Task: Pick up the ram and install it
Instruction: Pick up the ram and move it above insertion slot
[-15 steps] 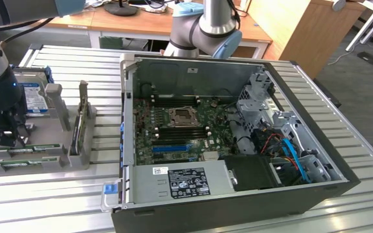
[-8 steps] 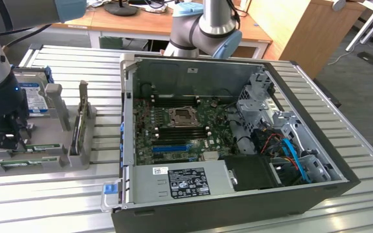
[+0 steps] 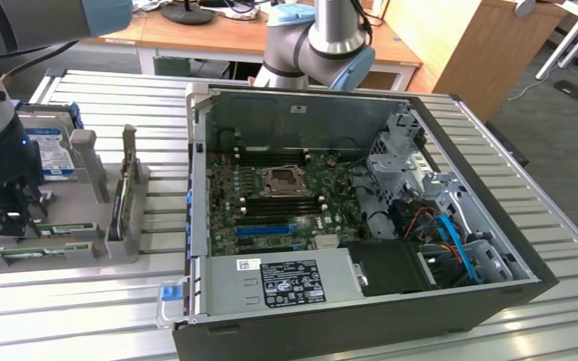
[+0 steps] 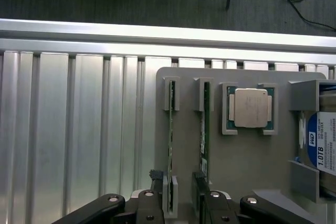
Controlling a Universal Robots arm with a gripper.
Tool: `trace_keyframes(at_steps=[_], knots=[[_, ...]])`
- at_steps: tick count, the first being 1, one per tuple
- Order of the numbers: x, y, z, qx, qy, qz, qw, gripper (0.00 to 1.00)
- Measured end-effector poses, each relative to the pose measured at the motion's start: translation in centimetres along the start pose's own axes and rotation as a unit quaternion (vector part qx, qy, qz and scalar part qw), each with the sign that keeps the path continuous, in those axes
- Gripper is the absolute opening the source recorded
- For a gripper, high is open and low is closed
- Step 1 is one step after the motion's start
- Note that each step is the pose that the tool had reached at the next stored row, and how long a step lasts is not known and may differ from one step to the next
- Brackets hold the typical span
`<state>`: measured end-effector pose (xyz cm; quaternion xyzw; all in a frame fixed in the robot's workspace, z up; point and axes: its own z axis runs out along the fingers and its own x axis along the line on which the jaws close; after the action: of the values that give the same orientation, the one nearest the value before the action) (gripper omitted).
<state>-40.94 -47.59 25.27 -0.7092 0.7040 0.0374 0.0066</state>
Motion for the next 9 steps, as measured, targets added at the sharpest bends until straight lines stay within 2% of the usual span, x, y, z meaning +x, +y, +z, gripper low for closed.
trace_keyframes(at_steps=[9], knots=[[0.1,-0.07,1.31,0.0032,0.0001,0.0,1.0,0.36]])
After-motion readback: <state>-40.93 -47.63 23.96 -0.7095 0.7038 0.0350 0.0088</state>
